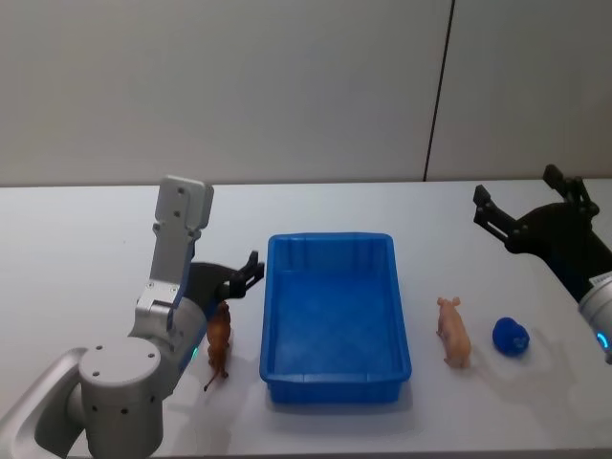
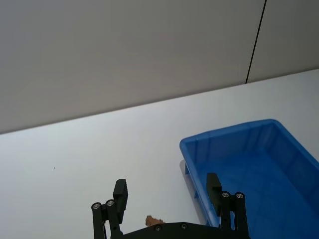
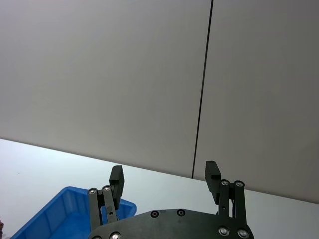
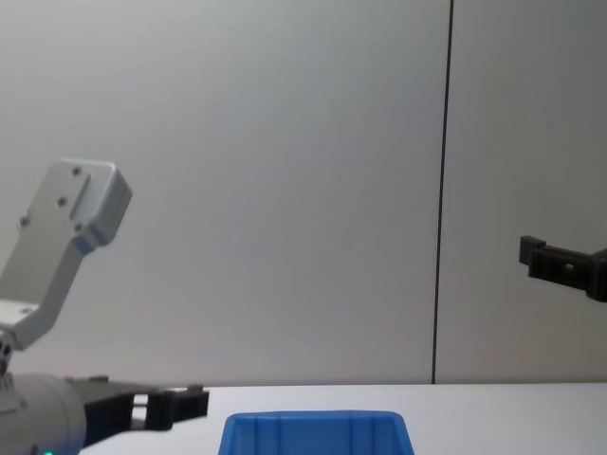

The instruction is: Pick up the two dolls from the table and place them into the box.

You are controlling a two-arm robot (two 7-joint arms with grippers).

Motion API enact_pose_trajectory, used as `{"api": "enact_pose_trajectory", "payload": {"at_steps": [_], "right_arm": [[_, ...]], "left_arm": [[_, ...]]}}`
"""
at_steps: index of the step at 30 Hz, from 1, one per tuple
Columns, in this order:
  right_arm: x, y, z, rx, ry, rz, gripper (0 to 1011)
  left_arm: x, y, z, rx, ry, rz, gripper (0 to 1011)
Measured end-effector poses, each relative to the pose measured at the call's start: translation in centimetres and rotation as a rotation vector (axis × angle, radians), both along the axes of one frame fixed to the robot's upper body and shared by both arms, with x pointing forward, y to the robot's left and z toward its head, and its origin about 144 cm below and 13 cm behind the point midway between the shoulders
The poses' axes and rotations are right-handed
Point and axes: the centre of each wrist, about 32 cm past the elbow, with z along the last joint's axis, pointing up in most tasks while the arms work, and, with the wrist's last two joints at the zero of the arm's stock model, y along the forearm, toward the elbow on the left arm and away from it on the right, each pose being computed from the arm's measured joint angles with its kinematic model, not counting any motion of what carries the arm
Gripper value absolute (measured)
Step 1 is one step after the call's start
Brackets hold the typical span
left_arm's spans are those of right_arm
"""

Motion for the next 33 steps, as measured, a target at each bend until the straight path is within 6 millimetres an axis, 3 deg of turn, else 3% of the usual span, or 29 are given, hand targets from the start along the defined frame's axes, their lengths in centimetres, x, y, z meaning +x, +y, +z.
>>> {"api": "enact_pose_trajectory", "payload": {"at_steps": [33], "right_arm": [[0.0, 0.0, 0.0, 0.0, 0.0, 0.0, 1001]], "left_arm": [[1.0, -0.2, -1.9, -0.004, 0.25, 0.083, 1001]]}}
